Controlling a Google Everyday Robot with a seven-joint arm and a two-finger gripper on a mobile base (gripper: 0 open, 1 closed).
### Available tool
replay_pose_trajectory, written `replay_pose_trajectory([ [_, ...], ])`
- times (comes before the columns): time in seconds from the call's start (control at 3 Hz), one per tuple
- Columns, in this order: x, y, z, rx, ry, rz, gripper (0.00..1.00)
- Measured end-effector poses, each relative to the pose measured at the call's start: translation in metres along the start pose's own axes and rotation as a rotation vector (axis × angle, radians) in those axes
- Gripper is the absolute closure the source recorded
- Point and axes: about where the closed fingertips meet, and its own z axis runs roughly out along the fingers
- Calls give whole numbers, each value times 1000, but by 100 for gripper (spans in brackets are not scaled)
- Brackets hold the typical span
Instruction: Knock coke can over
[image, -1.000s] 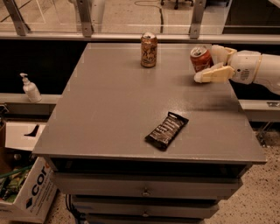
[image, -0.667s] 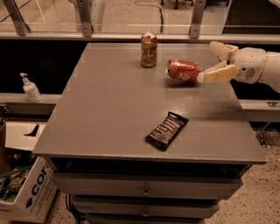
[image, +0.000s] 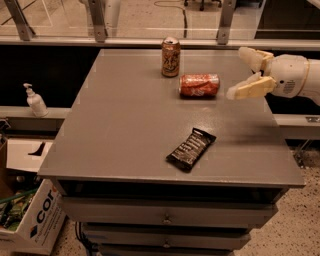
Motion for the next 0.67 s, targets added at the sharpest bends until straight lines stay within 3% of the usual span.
replay_pose_trajectory([
  [0.67,10,-7,-7,23,28,-36,0],
])
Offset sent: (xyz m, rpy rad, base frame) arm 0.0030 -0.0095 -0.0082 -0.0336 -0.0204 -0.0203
